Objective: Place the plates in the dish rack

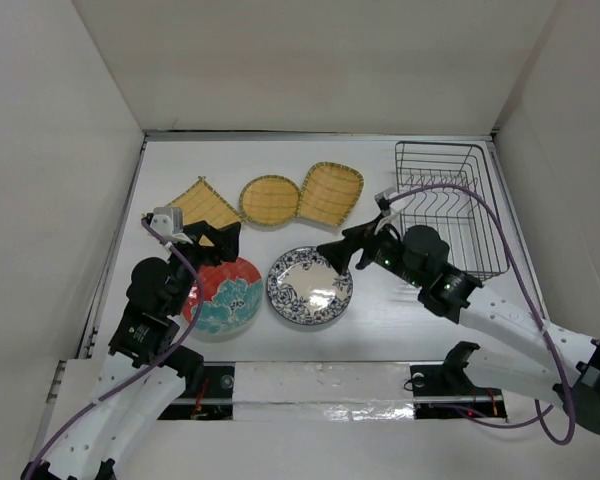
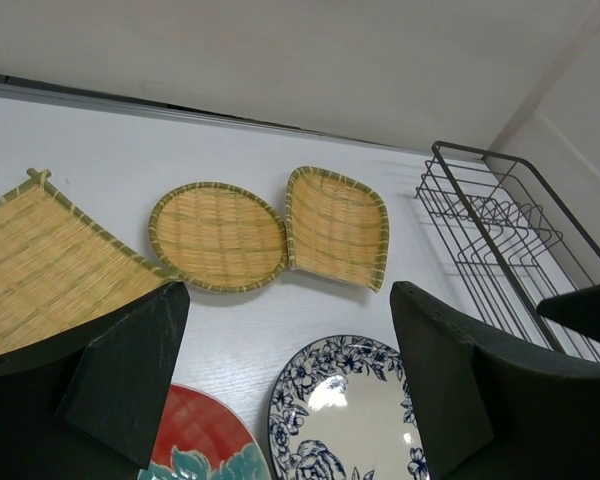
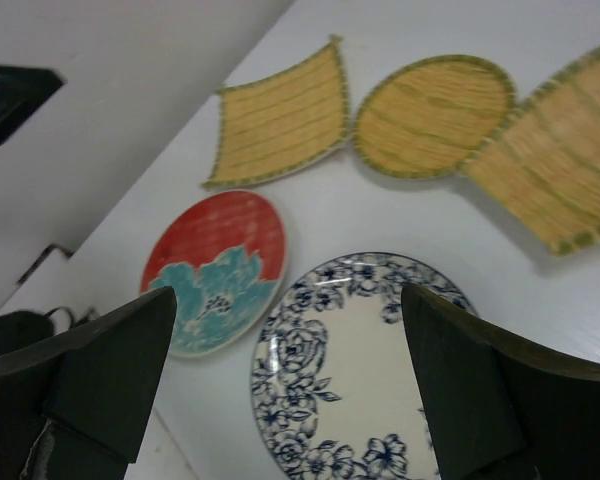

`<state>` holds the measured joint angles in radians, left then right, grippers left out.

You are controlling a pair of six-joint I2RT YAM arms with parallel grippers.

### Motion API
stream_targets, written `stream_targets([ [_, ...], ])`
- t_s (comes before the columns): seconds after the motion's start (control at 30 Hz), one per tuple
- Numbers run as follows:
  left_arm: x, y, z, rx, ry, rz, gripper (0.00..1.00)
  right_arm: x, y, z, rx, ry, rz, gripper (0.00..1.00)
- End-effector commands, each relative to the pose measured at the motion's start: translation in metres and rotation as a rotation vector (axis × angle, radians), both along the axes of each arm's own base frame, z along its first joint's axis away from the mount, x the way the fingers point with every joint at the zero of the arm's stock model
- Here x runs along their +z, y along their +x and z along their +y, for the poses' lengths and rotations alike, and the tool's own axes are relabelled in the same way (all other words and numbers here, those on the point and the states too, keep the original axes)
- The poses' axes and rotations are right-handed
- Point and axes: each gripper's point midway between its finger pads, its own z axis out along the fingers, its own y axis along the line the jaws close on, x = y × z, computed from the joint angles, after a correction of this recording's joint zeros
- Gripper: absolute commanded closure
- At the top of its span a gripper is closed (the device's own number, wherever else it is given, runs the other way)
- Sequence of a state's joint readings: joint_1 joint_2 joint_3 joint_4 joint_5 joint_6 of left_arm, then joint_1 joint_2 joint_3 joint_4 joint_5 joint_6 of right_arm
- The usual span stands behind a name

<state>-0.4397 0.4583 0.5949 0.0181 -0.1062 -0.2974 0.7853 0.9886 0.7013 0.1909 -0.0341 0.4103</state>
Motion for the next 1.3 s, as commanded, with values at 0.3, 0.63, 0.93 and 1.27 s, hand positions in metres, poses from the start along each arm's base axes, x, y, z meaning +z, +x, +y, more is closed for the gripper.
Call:
stream_targets([
  [0.3,0.025,-0.016,-0.010,-0.099,0.035,-0.148,0.36,-0.009,-0.021,0.043,0.152,-0.015,-0.034,0.60],
  [0.63,0.022,-0.019,-0.016,-0.140,0.050,-0.146,1.00,-0.045,-0.021,-0.003,-0.059,-0.102,0.138,1.00],
  [0.93,0.024,-0.021,-0.014,-0.130,0.046,-0.154,1.00,-0.126,-0.045,-0.044,-0.225,-0.301,0.438,0.55],
  [1.27,0.025,-0.020,-0.021,-0.165,0.046,-0.154,0.99,-0.187,-0.055,-0.059,-0.435,-0.205,0.691,0.33],
])
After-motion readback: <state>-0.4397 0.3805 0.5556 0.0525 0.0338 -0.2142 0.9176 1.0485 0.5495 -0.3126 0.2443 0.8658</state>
